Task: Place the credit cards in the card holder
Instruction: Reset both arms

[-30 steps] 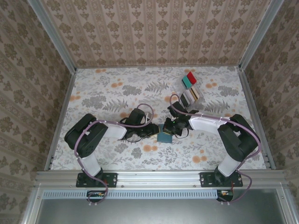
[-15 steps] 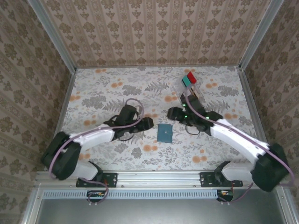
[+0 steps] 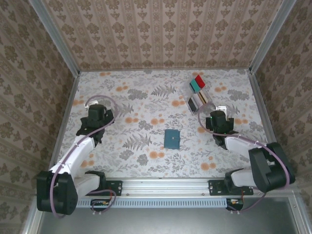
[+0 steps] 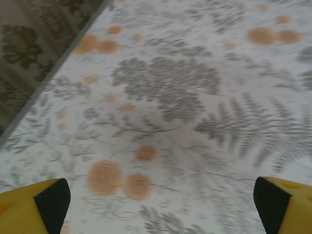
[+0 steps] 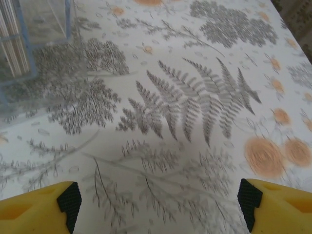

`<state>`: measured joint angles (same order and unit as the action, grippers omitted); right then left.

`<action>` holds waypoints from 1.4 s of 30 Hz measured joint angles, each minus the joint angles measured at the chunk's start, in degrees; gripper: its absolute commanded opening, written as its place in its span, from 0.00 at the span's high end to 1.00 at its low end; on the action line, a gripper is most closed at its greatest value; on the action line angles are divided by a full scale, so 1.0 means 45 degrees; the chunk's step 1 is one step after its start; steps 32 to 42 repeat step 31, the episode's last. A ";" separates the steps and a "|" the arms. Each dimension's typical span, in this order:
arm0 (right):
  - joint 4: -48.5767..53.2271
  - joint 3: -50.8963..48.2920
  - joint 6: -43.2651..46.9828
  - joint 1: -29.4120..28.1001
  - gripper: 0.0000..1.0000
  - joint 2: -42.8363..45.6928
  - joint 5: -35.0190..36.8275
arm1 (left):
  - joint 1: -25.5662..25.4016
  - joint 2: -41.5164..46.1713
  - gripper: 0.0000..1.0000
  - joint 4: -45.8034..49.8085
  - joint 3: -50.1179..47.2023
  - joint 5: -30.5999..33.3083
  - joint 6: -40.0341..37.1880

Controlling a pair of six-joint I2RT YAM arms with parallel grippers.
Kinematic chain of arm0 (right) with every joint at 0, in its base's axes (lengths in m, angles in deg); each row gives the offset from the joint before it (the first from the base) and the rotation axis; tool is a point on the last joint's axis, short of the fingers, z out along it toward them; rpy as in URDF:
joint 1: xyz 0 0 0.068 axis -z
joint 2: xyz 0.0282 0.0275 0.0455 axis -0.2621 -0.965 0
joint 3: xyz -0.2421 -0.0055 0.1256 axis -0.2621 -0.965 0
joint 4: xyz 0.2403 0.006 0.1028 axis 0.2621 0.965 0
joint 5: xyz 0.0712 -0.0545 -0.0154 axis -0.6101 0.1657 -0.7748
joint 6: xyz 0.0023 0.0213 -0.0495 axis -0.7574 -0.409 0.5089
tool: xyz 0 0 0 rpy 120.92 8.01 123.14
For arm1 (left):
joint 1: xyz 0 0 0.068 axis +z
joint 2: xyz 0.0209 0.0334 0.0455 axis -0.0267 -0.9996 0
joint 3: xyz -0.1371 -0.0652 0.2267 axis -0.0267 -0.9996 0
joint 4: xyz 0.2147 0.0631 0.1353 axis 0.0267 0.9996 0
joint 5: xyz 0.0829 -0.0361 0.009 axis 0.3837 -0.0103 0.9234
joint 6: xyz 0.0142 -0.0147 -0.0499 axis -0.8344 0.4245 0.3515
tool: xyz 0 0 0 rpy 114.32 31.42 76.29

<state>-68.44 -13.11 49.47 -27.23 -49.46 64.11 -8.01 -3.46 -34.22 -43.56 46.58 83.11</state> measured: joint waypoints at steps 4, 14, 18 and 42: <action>-0.3157 0.0000 0.1005 0.0515 0.14 -0.1005 -0.1239 | 0.0432 -0.1219 0.00 -0.2948 -0.1044 0.0214 -0.1671; -0.6450 -0.0952 0.1069 0.1787 0.00 -0.2191 -0.3036 | 0.1515 -0.5348 0.00 -1.0248 -0.2249 -0.2370 -0.3808; -0.6776 -0.0952 0.0767 0.1865 0.00 -0.2191 -0.2832 | 0.1792 -0.5600 0.00 -1.1404 -0.2705 -0.2783 -0.3842; -0.6912 -0.0952 0.0515 0.1870 0.00 -0.2191 -0.2594 | 0.1472 -0.5600 0.00 -1.2560 -0.2705 -0.2705 -0.3949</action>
